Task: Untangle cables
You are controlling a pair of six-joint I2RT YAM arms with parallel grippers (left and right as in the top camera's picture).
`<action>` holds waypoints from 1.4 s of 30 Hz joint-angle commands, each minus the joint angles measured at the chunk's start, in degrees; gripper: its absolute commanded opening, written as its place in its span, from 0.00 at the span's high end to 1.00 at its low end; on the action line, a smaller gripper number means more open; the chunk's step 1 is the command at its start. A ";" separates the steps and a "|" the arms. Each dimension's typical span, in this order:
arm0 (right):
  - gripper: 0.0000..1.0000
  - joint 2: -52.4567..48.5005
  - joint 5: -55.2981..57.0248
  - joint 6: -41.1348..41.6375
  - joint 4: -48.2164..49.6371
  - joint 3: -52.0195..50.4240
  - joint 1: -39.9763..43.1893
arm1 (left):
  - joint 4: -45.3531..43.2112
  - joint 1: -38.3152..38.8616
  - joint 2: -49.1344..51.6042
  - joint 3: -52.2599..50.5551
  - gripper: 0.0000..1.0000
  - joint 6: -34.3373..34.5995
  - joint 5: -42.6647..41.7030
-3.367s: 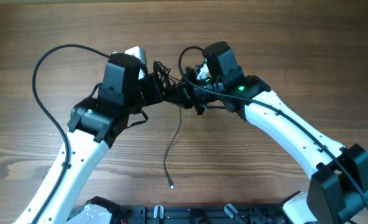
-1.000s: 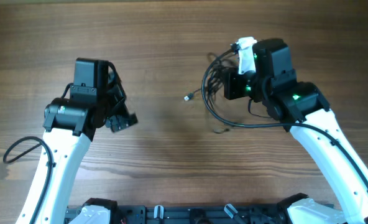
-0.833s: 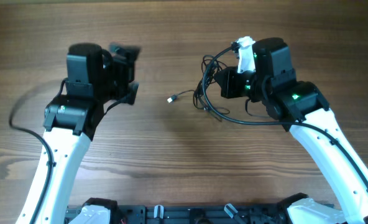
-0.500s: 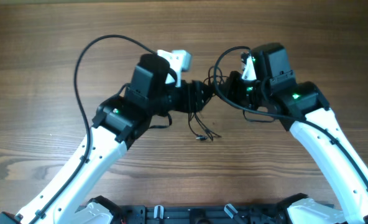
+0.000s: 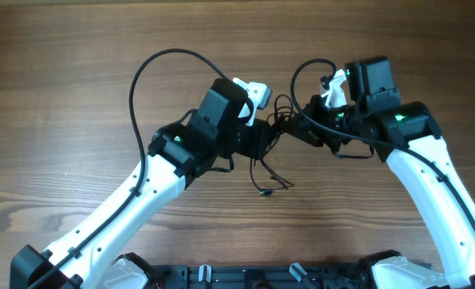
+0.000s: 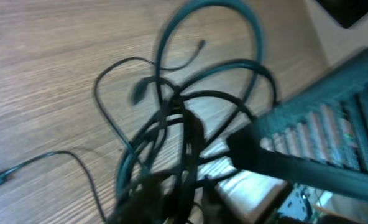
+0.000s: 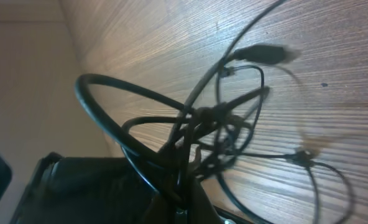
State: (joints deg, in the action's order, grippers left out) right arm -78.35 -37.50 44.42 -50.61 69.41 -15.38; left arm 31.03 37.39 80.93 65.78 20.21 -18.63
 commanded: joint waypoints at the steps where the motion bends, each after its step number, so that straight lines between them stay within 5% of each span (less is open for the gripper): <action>1: 0.96 0.13 -2.01 -3.58 -0.17 0.24 0.04 | 0.04 0.11 2.14 0.44 0.96 -0.50 3.76; 5: 0.96 0.35 -2.01 -17.66 -2.03 0.28 3.39 | 2.62 0.11 3.67 0.44 0.96 1.27 12.59; 8: 0.96 0.35 -0.26 -20.87 -7.45 0.28 12.00 | 5.70 -0.83 3.39 0.44 0.96 2.95 19.87; 12: 0.96 0.35 1.81 -22.25 -11.56 0.28 21.75 | 4.20 -4.33 3.32 0.46 0.96 4.13 19.80; 16: 0.95 0.35 -3.52 -23.89 -10.25 0.28 21.68 | -0.50 -6.97 2.54 0.46 0.96 8.79 17.59; 21: 0.96 0.35 -15.61 -26.60 -3.39 0.28 20.06 | -3.21 -6.86 2.56 0.46 0.94 8.74 4.83; 23: 0.96 0.35 -16.22 -26.60 -2.01 0.28 17.53 | -3.21 -6.86 2.56 0.46 0.66 8.55 2.08; 27: 0.96 0.35 -16.22 -26.58 -0.96 0.28 14.45 | -3.98 -4.42 2.56 0.44 0.43 5.38 1.55; 34: 0.96 0.35 -16.22 -26.38 -0.81 0.28 14.36 | -4.96 0.04 5.35 0.44 0.54 4.66 2.45; 42: 0.96 0.35 -16.65 -26.21 -1.11 0.28 14.36 | -6.34 4.15 11.39 0.44 0.56 17.46 22.21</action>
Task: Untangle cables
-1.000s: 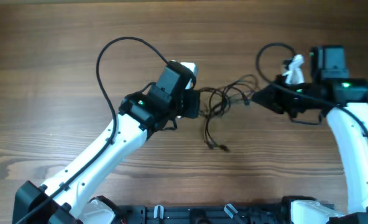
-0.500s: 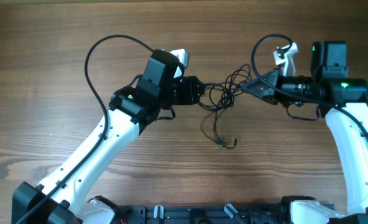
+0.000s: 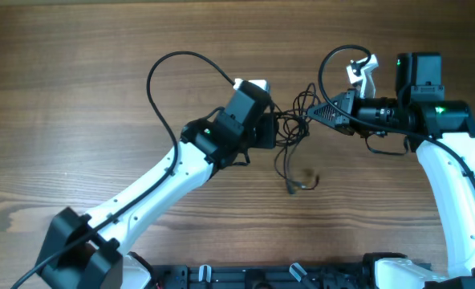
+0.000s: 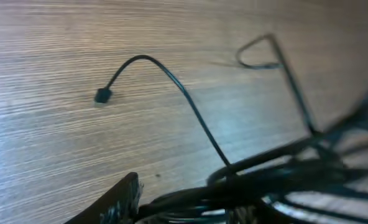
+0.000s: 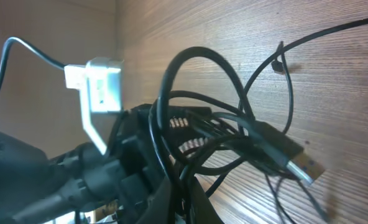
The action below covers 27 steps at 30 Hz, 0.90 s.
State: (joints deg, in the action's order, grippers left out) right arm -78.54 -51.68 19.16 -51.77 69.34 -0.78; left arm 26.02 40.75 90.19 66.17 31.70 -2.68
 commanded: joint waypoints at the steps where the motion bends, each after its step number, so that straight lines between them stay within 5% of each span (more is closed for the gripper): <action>1: 0.96 0.55 -2.47 -0.94 0.02 0.35 -0.24 | -1.77 0.79 2.49 0.04 0.57 7.23 6.23; 4: 0.96 0.55 -2.45 -0.90 -0.07 0.35 -0.24 | -3.58 0.96 3.89 0.04 0.54 11.26 6.19; 6: 0.96 0.55 -2.47 -0.66 -0.11 0.35 -0.24 | -5.18 1.51 4.79 0.04 0.41 12.94 6.19; 10: 0.96 0.55 -2.45 0.42 -0.13 0.35 -0.24 | -6.27 2.58 7.43 0.04 0.32 16.44 8.44; 11: 0.96 0.55 -2.47 0.44 -0.13 0.35 -0.24 | -6.25 2.64 8.33 0.04 0.44 17.90 9.05; 13: 0.95 0.55 -2.38 0.35 -0.15 0.35 -0.24 | -6.08 2.51 9.35 0.04 0.96 18.49 12.26; 16: 0.96 0.55 6.64 0.28 -0.44 0.35 -0.24 | -5.55 1.77 8.13 0.07 0.96 18.45 19.08; 19: 0.94 0.55 30.97 2.80 -5.33 0.35 -0.24 | 2.60 -2.14 1.25 0.07 0.96 17.94 25.88; 21: 0.77 0.55 30.21 3.52 -5.55 0.35 -0.24 | 5.84 -4.42 -4.20 0.07 0.96 15.30 26.12; 23: 0.41 0.44 23.82 3.50 -3.54 0.35 -0.59 | 6.78 -5.20 -9.92 0.07 0.96 10.36 26.14; 25: 0.23 0.15 14.51 3.63 -0.63 0.28 -2.10 | 6.86 -5.20 -13.25 0.07 0.96 4.44 26.18; 27: 0.17 -0.13 7.87 8.17 3.52 0.28 -5.86 | 7.30 -5.25 -14.99 0.07 0.96 4.04 28.02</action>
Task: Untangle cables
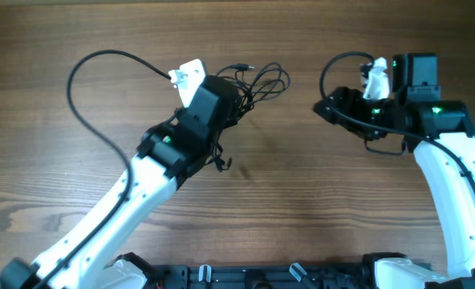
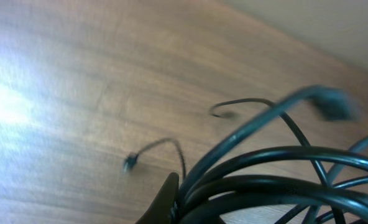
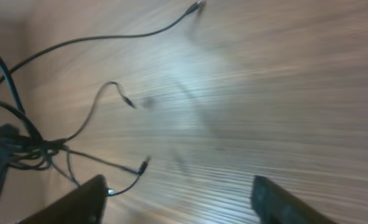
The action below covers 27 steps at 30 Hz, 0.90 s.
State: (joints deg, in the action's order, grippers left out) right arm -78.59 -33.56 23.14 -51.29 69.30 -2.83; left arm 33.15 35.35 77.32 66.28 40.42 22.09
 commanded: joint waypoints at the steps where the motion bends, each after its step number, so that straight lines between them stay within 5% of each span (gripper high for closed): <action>1: 0.17 -0.24 -9.62 6.45 5.29 0.33 -5.77 | 0.35 0.15 -2.29 -0.04 0.96 -4.66 3.96; 8: 0.18 -4.02 -4.50 27.50 23.39 0.33 -21.05 | 1.03 0.15 -2.27 -0.04 0.96 -4.66 3.98; 11: 0.38 -6.67 4.00 40.61 24.35 0.33 -22.97 | 1.01 0.15 -2.27 -0.07 0.96 -4.66 3.96; 14: 0.53 -11.08 3.13 44.46 29.29 0.33 -23.26 | 1.01 0.15 -2.27 -0.07 0.96 -4.63 3.93; 19: 0.96 -14.62 2.84 39.80 33.68 0.35 -22.82 | 2.08 0.13 -2.27 -0.04 0.96 -4.66 5.86; 23: 0.96 -13.77 2.67 27.69 19.98 0.35 -15.82 | 2.69 -0.63 -2.75 -0.04 0.96 -4.63 22.08; 27: 0.96 -13.68 10.16 18.10 4.07 0.35 -4.94 | 3.04 -5.27 -3.50 -0.04 0.96 2.25 22.34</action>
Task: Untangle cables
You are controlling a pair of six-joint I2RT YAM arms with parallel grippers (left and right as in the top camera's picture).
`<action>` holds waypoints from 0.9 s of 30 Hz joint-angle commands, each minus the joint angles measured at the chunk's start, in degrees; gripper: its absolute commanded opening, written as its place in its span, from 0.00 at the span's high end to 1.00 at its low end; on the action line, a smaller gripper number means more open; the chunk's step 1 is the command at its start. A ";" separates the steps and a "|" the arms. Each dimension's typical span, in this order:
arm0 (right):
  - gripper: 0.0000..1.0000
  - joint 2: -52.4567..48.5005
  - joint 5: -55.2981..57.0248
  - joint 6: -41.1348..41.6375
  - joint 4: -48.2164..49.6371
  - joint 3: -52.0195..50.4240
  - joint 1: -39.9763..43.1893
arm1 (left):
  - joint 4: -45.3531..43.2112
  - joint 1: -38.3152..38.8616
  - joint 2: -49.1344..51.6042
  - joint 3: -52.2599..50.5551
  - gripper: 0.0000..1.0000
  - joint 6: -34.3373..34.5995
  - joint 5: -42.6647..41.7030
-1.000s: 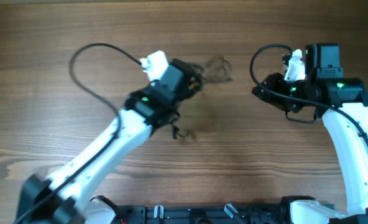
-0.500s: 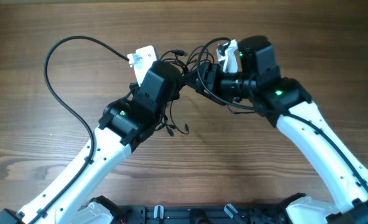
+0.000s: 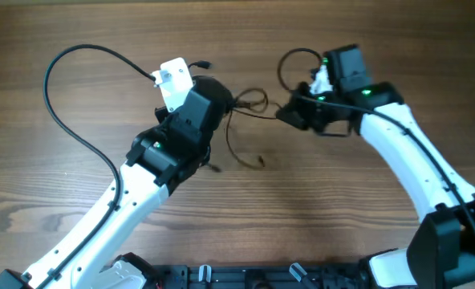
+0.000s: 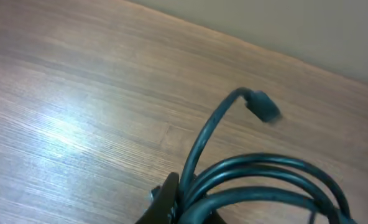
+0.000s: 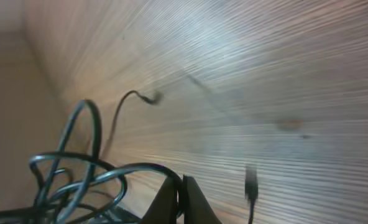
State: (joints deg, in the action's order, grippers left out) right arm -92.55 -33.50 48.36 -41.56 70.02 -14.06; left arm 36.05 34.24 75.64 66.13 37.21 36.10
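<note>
A tangle of black cables (image 3: 250, 100) hangs between my two grippers over the back middle of the table. My left gripper (image 3: 216, 96) is shut on its thick coiled loops (image 4: 265, 180), with its jaws (image 4: 184, 202) closed at the bottom of the left wrist view. A plug (image 4: 263, 107) sticks up from the coil. My right gripper (image 3: 286, 114) is shut on one loop of the tangle (image 5: 78, 168), pinched between its closed fingers (image 5: 181, 196). A thin cable trails from the tangle and ends on the wood (image 3: 258, 163).
The wooden table (image 3: 342, 217) bears nothing else. My left arm's own cable arcs high at the back left (image 3: 61, 72), and the right arm's loops behind its wrist (image 3: 295, 56). A black rail (image 3: 261, 277) runs along the front edge.
My right gripper was open and away to the right of the tangle. Now it is at the tangle, shut on one loop. The left gripper still holds the coil.
First both grippers were shut on the tangle at mid-table. Then they held it stretched wider between them. Then the right gripper was open and apart, while the left held the bundle further back and left. Now both hold it again.
</note>
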 commanded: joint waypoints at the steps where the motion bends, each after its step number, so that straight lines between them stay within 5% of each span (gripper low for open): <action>1: 0.96 0.31 11.80 -8.98 -7.32 -0.37 8.87 | 0.96 -5.20 -1.81 0.11 0.96 8.74 8.09; 8: 0.93 0.28 14.78 -15.41 -8.85 -0.37 18.86 | 4.87 -10.73 -1.81 0.11 0.96 23.85 1.64; 10: 0.60 0.26 5.42 -18.84 -8.09 -0.37 18.67 | 2.95 -11.82 -1.75 0.09 0.96 19.19 -6.34; 11: 0.39 0.17 -2.03 -21.35 -6.84 -0.37 17.51 | -0.11 -11.87 -1.60 0.09 0.96 9.20 -14.21; 13: 0.27 0.17 -13.40 -19.71 -3.32 -0.37 14.01 | -4.11 -11.85 -0.83 0.09 0.96 -5.51 -26.03; 17: 0.26 0.13 -16.20 -2.58 10.25 -0.37 2.19 | -5.27 -11.85 -0.28 0.09 0.96 -10.82 -33.46; 22: 0.26 0.07 2.40 19.41 21.46 -0.37 -11.02 | -5.33 -11.85 -0.28 0.09 0.96 -14.49 -44.48; 27: 0.43 -3.04 5.18 25.33 21.31 -0.39 -17.00 | -5.75 -11.85 -0.28 0.09 0.96 -11.63 -47.04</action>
State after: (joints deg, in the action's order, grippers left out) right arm -92.95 -31.35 69.38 -20.47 69.41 -29.50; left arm 31.03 22.44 75.22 66.00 24.25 -8.38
